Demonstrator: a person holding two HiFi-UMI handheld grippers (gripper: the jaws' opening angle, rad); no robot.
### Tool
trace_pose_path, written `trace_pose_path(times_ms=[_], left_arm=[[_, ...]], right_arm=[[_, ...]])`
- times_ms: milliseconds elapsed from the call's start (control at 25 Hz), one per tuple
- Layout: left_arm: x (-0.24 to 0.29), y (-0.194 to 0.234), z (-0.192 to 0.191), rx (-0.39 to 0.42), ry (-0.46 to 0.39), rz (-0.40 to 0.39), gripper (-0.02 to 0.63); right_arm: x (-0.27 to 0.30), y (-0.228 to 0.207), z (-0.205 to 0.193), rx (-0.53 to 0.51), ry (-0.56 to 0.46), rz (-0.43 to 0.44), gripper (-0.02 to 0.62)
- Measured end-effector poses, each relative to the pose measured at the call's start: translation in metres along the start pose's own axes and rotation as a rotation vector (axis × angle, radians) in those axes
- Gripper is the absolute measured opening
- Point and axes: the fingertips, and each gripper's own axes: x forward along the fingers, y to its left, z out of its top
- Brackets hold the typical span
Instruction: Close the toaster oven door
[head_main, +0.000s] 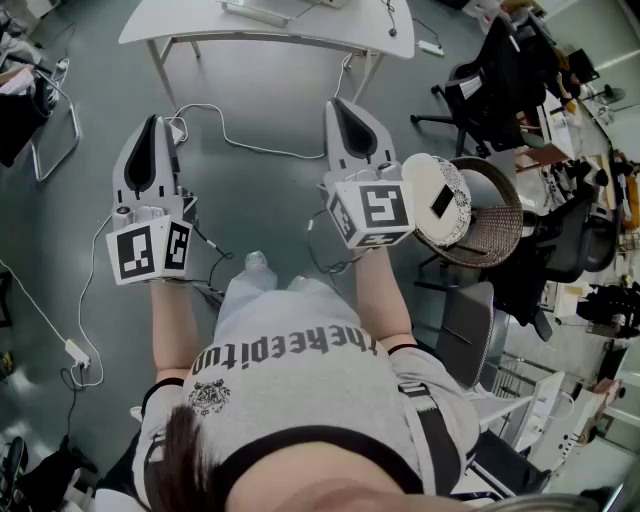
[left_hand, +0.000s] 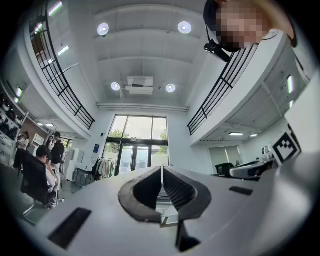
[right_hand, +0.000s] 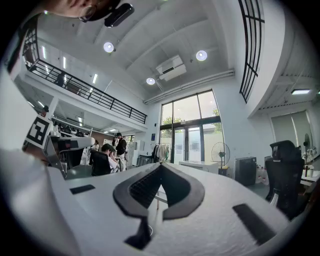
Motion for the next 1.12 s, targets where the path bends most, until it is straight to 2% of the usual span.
trace_pose_path(times_ms=[440, 720, 1120], left_arm=[[-0.004, -0.003, 0.009, -0.001, -0.003, 0.003, 0.012], [0.003, -0.001, 0.005, -0.005, -0.002, -0.009, 0.012], [0.033, 0.024, -0.006, -0.018, 0.004, -0.046, 0.012]], right_arm=[[-0.007, 0.001, 0.008, -0.005, 0.002, -0.001, 0.003], [-0.003, -0.004, 0.007, 0.019, -0.017, -0.03, 0.003], [0.032, 0.002, 0.002, 0.028, -0.012, -0.048, 0.003]])
